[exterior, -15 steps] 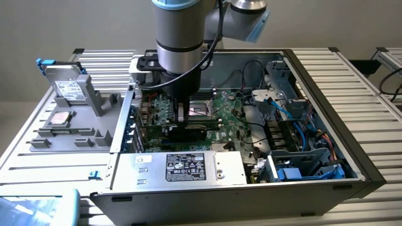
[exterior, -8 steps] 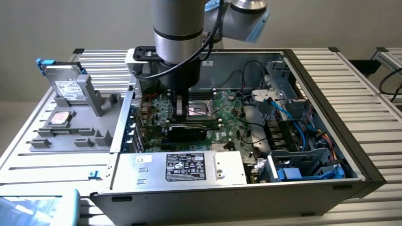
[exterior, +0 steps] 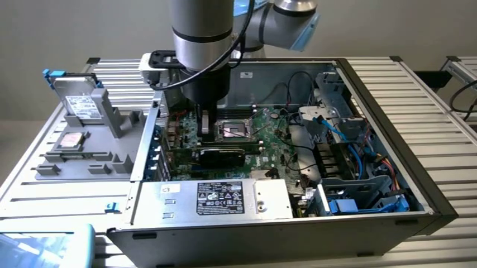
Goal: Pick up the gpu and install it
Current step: 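Press down on the gpu until it lock into place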
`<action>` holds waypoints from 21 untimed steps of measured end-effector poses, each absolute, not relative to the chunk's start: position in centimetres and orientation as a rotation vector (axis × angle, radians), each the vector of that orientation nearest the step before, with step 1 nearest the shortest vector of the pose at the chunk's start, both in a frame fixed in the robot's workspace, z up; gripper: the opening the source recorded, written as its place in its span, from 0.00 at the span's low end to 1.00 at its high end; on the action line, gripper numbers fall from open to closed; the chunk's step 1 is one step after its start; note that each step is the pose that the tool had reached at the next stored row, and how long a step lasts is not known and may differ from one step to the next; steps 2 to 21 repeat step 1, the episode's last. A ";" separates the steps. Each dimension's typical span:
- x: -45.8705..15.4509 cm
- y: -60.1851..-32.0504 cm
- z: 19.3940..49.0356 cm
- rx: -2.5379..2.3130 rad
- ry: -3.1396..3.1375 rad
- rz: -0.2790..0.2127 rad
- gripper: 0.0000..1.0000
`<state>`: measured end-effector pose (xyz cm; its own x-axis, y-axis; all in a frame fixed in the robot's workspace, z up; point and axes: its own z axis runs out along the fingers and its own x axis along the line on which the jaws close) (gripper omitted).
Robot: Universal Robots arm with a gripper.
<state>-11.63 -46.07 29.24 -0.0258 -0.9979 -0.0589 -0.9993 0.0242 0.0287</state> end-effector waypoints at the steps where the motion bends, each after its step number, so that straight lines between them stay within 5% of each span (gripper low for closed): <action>1: -11.6 -46.1 29.2 -2.177 2.232 0.096 0.12; 21: -11.6 -46.1 29.2 -2.177 2.232 0.096 0.12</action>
